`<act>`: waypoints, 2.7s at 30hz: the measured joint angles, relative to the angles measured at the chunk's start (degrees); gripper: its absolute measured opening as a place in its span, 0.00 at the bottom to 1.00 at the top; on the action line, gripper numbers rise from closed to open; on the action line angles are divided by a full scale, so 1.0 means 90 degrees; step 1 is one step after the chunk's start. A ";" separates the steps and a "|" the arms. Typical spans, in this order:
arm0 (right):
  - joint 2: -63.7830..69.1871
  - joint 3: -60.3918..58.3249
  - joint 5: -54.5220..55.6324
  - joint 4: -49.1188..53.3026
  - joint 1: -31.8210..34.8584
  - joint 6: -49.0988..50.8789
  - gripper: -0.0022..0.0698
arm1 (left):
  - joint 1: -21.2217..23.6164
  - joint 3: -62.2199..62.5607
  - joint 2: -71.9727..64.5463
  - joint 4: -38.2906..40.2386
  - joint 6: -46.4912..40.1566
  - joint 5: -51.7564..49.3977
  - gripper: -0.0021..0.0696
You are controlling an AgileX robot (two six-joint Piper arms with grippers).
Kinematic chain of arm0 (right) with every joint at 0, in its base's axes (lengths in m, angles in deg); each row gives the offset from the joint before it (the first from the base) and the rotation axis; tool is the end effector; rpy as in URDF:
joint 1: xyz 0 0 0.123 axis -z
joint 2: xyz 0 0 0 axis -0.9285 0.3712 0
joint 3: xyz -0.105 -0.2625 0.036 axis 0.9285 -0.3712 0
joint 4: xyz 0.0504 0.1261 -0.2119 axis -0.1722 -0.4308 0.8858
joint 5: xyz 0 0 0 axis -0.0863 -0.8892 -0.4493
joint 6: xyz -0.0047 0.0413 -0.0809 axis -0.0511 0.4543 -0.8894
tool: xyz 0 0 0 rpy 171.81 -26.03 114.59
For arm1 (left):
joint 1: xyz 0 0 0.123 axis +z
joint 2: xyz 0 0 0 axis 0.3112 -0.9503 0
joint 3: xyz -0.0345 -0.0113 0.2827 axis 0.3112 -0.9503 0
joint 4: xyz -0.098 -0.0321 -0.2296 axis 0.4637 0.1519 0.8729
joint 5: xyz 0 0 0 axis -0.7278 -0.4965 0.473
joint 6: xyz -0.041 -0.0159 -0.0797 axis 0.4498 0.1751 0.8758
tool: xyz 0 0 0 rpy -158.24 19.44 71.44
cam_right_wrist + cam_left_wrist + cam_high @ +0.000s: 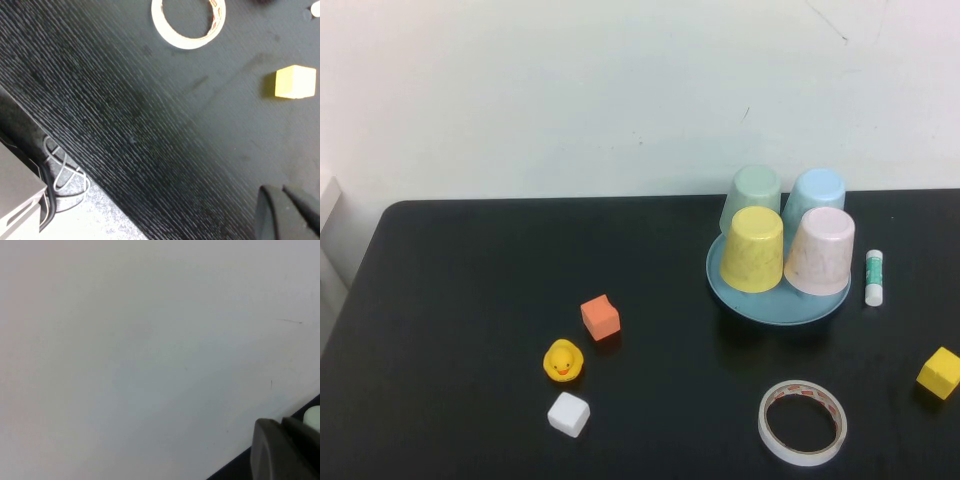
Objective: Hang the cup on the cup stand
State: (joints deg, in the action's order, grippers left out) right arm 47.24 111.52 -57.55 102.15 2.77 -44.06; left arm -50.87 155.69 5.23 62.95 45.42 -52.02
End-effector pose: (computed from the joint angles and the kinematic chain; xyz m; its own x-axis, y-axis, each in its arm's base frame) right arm 0.0837 0.0907 0.3098 -0.4997 -0.7349 -0.4585 -0.6812 0.6604 -0.3160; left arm 0.1761 -0.0947 0.5719 0.0080 0.3549 -0.9349 0.4073 0.8527 0.3271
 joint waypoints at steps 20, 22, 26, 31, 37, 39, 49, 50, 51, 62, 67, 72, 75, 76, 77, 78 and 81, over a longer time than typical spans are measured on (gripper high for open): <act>0.0000 0.0000 0.0000 0.0000 0.0000 0.0000 0.03 | 0.0010 -0.6061 0.3514 0.0027 0.1262 0.0517 0.03; 0.0000 0.0000 0.0000 0.0000 0.0000 0.0000 0.03 | 0.0010 -0.6377 0.3514 0.0091 0.1272 0.0395 0.03; 0.0000 0.0000 0.0000 0.0000 0.0000 0.0000 0.03 | 0.0010 -0.6907 0.3519 0.0118 0.1735 0.0413 0.03; 0.0000 0.0000 0.0000 0.0000 0.0000 0.0000 0.03 | 0.0325 -0.7783 0.3991 -0.0014 0.2467 0.1722 0.03; 0.0000 0.0000 0.0000 0.0000 0.0000 0.0000 0.03 | 0.1544 -0.9251 0.5047 -0.0079 0.2650 0.4398 0.03; 0.0000 0.0000 0.0000 0.0000 0.0000 0.0000 0.03 | 0.1969 -0.9787 0.5433 -0.0095 0.2665 0.5159 0.03; 0.0000 0.0000 0.0000 0.0000 0.0000 0.0000 0.03 | 0.3421 -1.1939 0.7163 -0.0095 0.3720 0.6200 0.03; 0.0000 0.0000 0.0000 0.0000 0.0000 0.0000 0.03 | 0.3499 -1.1939 0.7308 -0.0095 0.3912 0.6005 0.03; 0.0000 0.0000 0.0000 0.0000 0.0000 0.0000 0.03 | 0.3553 -1.1939 0.7418 -0.0095 0.4071 0.5852 0.03; 0.0000 0.0000 0.0000 0.0000 0.0000 0.0000 0.03 | 0.3615 -1.1939 0.7804 -0.0084 0.4228 0.4158 0.03; 0.0000 0.0000 0.0000 0.0000 0.0000 0.0000 0.03 | 0.3615 -1.1939 0.7810 -0.0084 0.3884 0.4067 0.03; 0.0000 0.0000 0.0000 0.0000 0.0000 0.0000 0.03 | 0.3615 -1.1939 0.7810 0.1105 0.2044 0.3949 0.03; 0.0000 0.0000 0.0000 0.0000 0.0000 0.0000 0.03 | 0.3615 -1.1939 0.7810 0.1709 0.1070 0.3806 0.03; 0.0000 0.0000 0.0000 0.0000 0.0000 0.0000 0.03 | 0.3615 -1.1939 0.7819 0.1779 0.0983 0.3761 0.03; 0.0000 0.0000 0.0000 0.0000 0.0000 0.0000 0.03 | 0.3615 -1.1939 0.7819 0.1812 0.0920 0.3727 0.03; 0.0000 0.0000 0.0000 0.0000 0.0000 0.0000 0.03 | 0.3615 -1.1939 0.7819 0.1838 0.0876 0.3676 0.03; 0.0000 0.0000 0.0000 0.0000 0.0000 0.0000 0.03 | 0.3615 -1.1939 0.7819 0.1894 0.0796 0.3652 0.03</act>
State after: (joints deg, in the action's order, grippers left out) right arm 47.24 111.52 -57.55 102.15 2.77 -44.06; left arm -18.34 48.24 75.61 79.99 52.59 -19.15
